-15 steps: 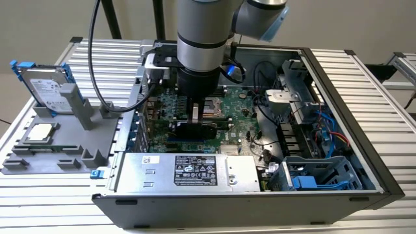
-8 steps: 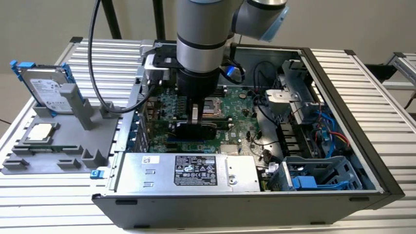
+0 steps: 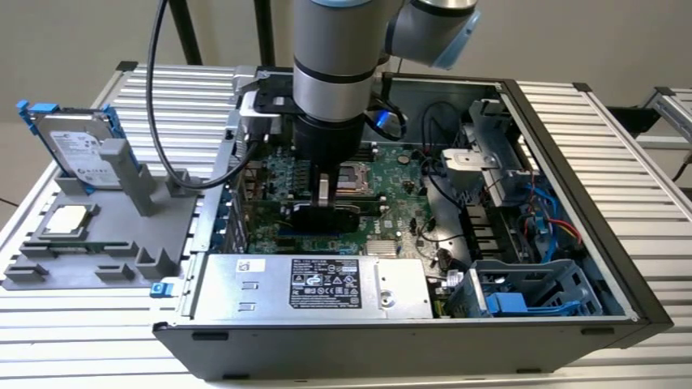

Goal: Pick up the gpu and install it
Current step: 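Insert the gpu into the slot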

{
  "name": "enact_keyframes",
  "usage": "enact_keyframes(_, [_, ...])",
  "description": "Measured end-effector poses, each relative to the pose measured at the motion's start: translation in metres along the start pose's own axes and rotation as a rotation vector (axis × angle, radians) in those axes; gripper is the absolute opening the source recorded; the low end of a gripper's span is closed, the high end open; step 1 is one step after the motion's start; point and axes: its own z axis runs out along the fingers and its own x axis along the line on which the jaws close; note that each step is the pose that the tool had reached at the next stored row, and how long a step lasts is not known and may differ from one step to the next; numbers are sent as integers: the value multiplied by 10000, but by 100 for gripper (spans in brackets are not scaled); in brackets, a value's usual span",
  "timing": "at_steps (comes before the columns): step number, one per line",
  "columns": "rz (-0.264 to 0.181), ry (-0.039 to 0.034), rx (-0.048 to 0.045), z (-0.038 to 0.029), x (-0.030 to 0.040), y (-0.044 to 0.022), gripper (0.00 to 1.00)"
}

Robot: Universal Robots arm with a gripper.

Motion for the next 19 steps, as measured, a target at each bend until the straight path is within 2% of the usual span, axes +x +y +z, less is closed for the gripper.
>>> enact_keyframes(11, [-6, -1, 0, 12, 2, 9, 0])
enact_keyframes(19, [-7, 1, -3, 64, 2, 12, 0])
